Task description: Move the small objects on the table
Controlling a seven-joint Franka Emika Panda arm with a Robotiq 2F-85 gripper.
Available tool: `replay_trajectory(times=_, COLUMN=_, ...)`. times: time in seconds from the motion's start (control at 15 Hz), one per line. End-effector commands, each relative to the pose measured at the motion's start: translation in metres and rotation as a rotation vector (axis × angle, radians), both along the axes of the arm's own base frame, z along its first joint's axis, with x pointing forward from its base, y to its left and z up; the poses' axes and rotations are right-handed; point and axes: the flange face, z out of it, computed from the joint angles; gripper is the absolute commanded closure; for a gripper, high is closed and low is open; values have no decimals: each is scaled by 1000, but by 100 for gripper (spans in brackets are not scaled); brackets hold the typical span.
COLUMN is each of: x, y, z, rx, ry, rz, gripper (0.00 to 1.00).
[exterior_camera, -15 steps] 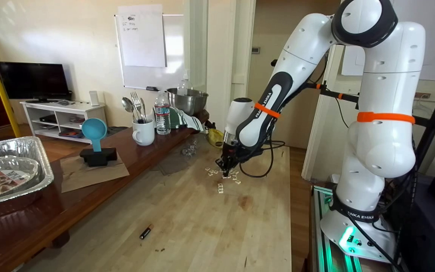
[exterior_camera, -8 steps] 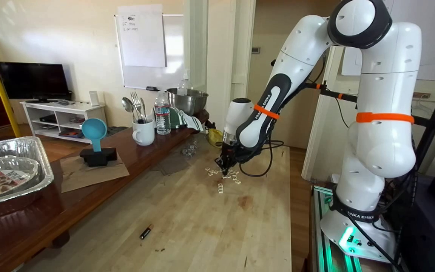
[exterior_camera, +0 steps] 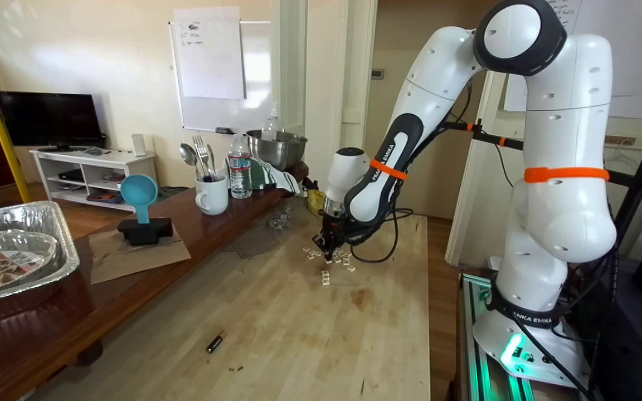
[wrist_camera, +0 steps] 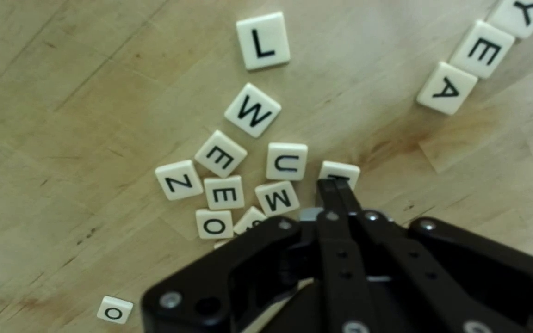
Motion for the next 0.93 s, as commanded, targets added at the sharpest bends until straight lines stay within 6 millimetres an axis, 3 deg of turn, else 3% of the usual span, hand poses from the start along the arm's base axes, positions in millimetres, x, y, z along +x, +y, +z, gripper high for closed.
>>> replay_trajectory(times=0.0, x=3, y=16, z=-11, rx=11, ry=22, rz=23, gripper=100)
replay_trajectory(times=0.53, x=1, y=40, z=-11, rx=78, ry=41, rz=10, gripper=100)
replay_trajectory(times=0.87, x=-1, y=37, z=-11, rx=86, ry=60, rz=-12, gripper=100)
